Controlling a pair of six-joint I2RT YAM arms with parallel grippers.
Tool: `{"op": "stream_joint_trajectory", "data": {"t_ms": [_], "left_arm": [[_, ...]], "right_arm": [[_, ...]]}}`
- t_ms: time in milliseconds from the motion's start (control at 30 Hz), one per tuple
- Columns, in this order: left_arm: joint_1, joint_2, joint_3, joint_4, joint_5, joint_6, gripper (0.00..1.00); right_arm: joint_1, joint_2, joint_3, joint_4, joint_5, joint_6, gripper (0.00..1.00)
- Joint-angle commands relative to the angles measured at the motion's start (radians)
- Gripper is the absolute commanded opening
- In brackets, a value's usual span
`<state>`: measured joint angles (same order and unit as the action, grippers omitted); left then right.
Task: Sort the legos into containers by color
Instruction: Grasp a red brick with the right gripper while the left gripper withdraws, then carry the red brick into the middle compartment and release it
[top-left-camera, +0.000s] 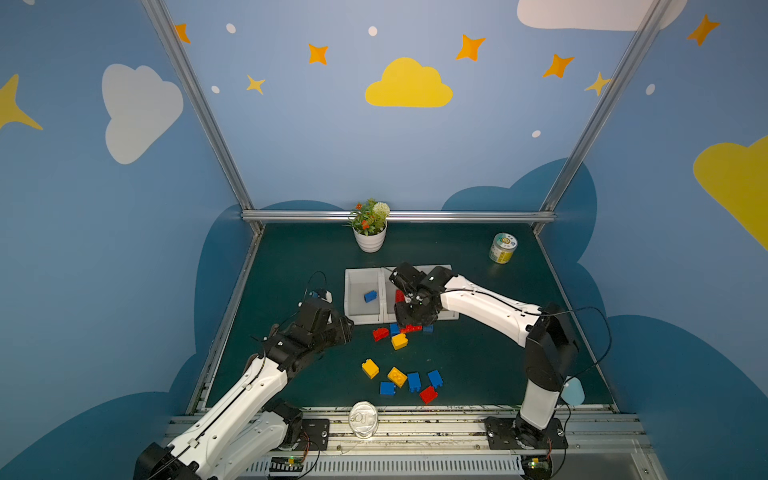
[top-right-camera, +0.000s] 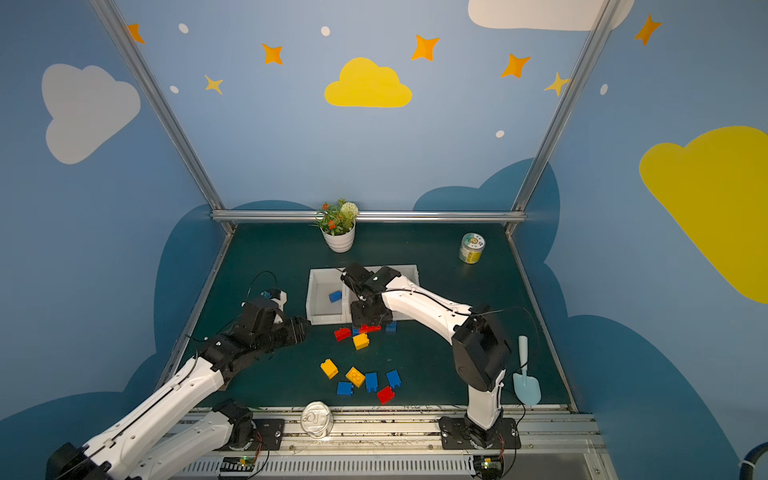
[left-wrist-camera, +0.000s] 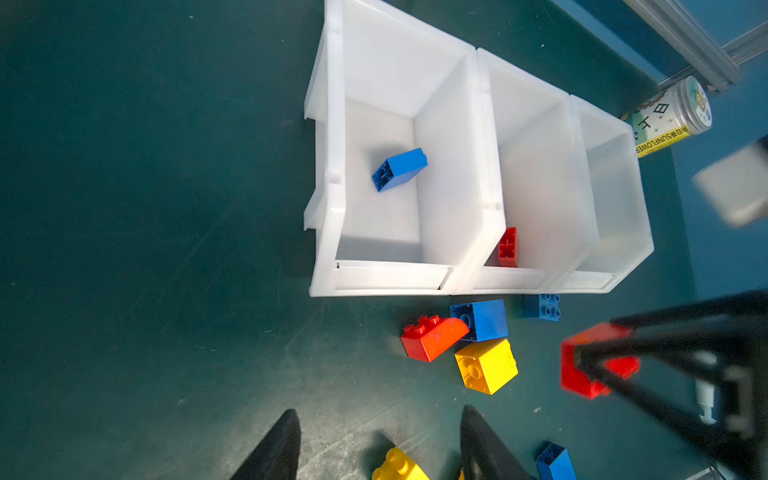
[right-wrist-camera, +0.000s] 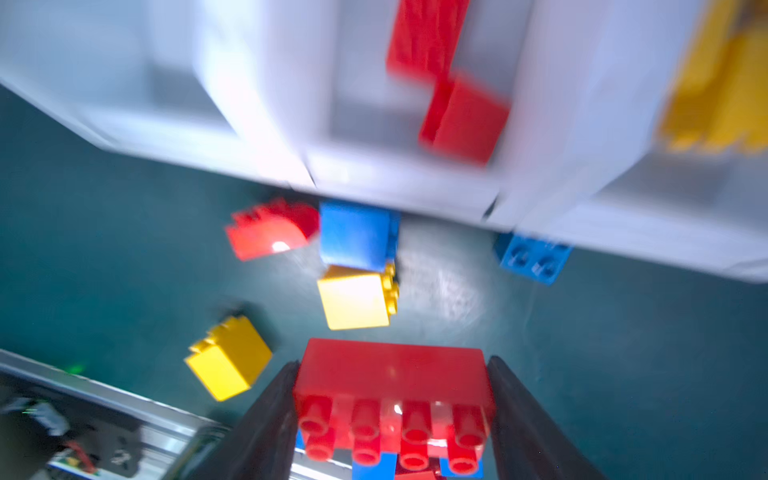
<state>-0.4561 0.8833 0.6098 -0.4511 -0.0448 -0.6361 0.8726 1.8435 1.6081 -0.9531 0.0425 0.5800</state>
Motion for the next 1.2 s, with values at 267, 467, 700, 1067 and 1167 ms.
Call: {"op": "stream_joint_trajectory", "data": {"t_ms": [267, 467, 700, 1067, 1167], "left_arm": [[0.006, -0.047, -0.037, -0.033, 0.004, -0.021, 0.62], [0.006, -0.083, -0.059, -0.056, 0.006, -0.027, 0.62], [0.005, -0.093, -0.079, -0.058, 0.013, -0.034, 0.62], [0.005, -0.071, -0.071, -0.064, 0.040, -0.009, 0.62], [-0.001, -0.065, -0.065, -0.082, 0.045, 0.014, 0.62]], "right_arm": [[-0.113, 0.319, 0.419, -0.093, -0.005, -0.185, 0.62], [-0.130, 0.403, 0.525, -0.118, -0.029, -0.187, 0.73], [-0.132, 0.373, 0.532, -0.123, -0.026, -0.195, 0.79], [-0.130, 0.204, 0.444, -0.116, -0.046, -0.191, 0.79], [-0.130, 0.108, 0.334, -0.075, -0.049, -0.178, 0.79]]}}
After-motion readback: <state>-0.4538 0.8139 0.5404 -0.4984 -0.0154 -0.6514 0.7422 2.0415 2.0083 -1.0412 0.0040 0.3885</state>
